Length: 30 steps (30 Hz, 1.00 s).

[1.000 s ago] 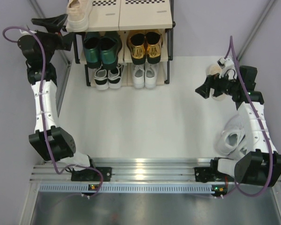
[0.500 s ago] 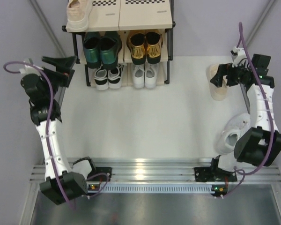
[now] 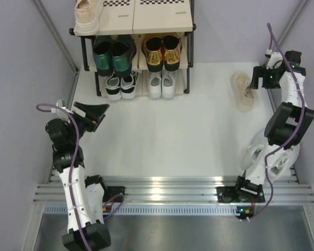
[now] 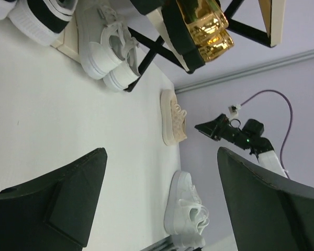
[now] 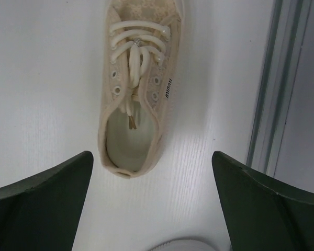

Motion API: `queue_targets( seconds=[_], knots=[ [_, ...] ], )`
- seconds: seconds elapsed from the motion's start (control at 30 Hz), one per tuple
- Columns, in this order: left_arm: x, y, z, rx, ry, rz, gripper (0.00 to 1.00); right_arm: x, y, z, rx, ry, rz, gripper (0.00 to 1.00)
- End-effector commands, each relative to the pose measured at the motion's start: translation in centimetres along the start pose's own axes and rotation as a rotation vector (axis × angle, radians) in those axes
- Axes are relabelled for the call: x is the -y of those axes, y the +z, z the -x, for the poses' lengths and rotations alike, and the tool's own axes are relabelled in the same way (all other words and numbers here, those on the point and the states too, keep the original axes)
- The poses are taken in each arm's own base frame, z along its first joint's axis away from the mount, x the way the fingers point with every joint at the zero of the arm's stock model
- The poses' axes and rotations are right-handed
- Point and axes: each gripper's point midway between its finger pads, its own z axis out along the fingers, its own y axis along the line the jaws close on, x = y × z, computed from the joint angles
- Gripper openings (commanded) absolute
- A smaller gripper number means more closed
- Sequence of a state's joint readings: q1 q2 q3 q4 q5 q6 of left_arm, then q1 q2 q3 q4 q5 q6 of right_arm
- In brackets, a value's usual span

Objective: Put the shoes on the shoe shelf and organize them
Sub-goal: Pick up the shoe at the center of the board.

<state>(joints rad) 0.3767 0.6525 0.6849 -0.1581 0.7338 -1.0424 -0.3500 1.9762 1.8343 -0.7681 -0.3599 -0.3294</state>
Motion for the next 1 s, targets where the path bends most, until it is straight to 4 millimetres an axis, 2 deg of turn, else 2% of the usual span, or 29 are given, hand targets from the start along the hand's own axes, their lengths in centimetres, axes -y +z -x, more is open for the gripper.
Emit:
queue_targets(
  seconds=[0.0,0.03,0.07,0.17,0.27,0.3,0.33,0.37,0.4,0.43,0.47,0.5,0.53,0.57,0.6,0.63,0.67,0.7,0.73,0.77,0.8,0.83,0.87,0.9,0.93,0.97],
  knots=[
    [1.5,-1.2,-1.9,-0.046,0.037,-0.089,0.91,2.0,0.8,0.8,-0.001,-0.018,-0.075,0.95],
    [1.3,-1.3,-2.3,-0.056,0.021,-0.091,0.90,2.2,2.0,0.0,-0.024,-0.005,-0.068,0.95],
    [0.9,-1.2,-2.6,-0.062,0.000,-0.085,0.88,2.2,2.3,0.0,-0.027,0.000,-0.059,0.90],
    [1.4,-0.8,-3.8,-0.088,-0.034,-0.089,0.86,2.0,4.3,-0.9,-0.048,0.029,-0.015,0.83],
    [1.2,1.0,-4.0,-0.063,-0.029,-0.042,0.86,1.8,5.5,-1.5,-0.064,0.039,-0.003,0.79],
    [2.0,1.7,-6.2,-0.127,-0.009,-0.055,0.86,1.8,6.3,-2.0,-0.074,0.046,0.005,0.78],
    [2.5,2.3,-7.5,-0.161,0.007,-0.053,0.86,1.6,6.7,-1.9,-0.073,0.058,0.010,0.74],
    [1.5,3.9,-7.9,-0.146,0.015,0.010,0.87,1.5,7.0,-1.9,-0.074,0.066,0.018,0.70],
    [3.5,4.1,-10.9,-0.235,0.052,-0.032,0.88,1.3,7.6,-2.1,-0.080,0.075,0.033,0.67],
    [3.9,4.5,-12.4,-0.269,0.073,-0.030,0.88,1.1,7.9,-1.8,-0.076,0.079,0.038,0.60],
    [2.8,6.0,-13.7,-0.290,0.091,0.029,0.88,0.9,8.2,-1.8,-0.077,0.084,0.045,0.55],
    [4.8,5.8,-16.5,-0.369,0.137,-0.018,0.89,0.5,8.5,-1.9,-0.077,0.093,0.061,0.49],
    [5.1,6.1,-18.0,-0.401,0.157,-0.018,0.89,0.1,8.7,-1.8,-0.072,0.103,0.073,0.37],
    [5.5,6.6,-20.8,-0.458,0.179,-0.028,0.89,-0.4,8.9,-1.7,-0.067,0.111,0.095,0.30],
    [6.1,6.9,-21.9,-0.475,0.179,-0.047,0.90,-0.8,9.2,-2.0,-0.071,0.128,0.113,0.24],
    [7.1,7.8,-23.2,-0.477,0.165,-0.095,0.90,-1.2,9.3,-2.0,-0.065,0.153,0.129,0.11],
    [7.8,7.7,-24.7,-0.503,0.141,-0.126,0.90,-1.8,9.4,-2.0,-0.060,0.171,0.169,0.05],
    [7.7,8.1,-25.3,-0.492,0.130,-0.130,0.90,-2.5,9.2,-2.3,-0.060,0.188,0.197,0.00],
    [8.2,8.5,-25.7,-0.477,0.119,-0.153,0.91,-3.1,8.9,-2.3,-0.055,0.225,0.220,0.00],
    [9.1,8.9,-26.8,-0.472,0.110,-0.194,0.91,-4.0,8.5,-1.5,-0.017,0.236,0.267,0.00],
    [9.3,9.5,-26.8,-0.437,0.108,-0.198,0.91,-5.1,7.3,-1.5,-0.004,0.257,0.297,0.00],
    [8.8,10.3,-27.7,-0.433,0.108,-0.183,0.91,-6.0,6.4,-1.1,0.009,0.307,0.325,0.00],
    [10.2,10.3,-28.2,-0.421,0.096,-0.233,0.91,-7.5,4.0,1.0,0.081,0.303,0.381,0.00],
    [10.4,10.6,-28.8,-0.421,0.095,-0.240,0.92,-8.6,3.4,0.0,0.060,0.382,0.414,0.00],
    [10.4,11.5,-29.6,-0.424,0.095,-0.233,0.92,-9.6,2.4,0.4,0.075,0.399,0.439,0.00],
    [11.1,11.7,-30.3,-0.429,0.091,-0.255,0.92,-11.0,-0.4,2.2,0.148,0.374,0.481,0.00]
  ],
)
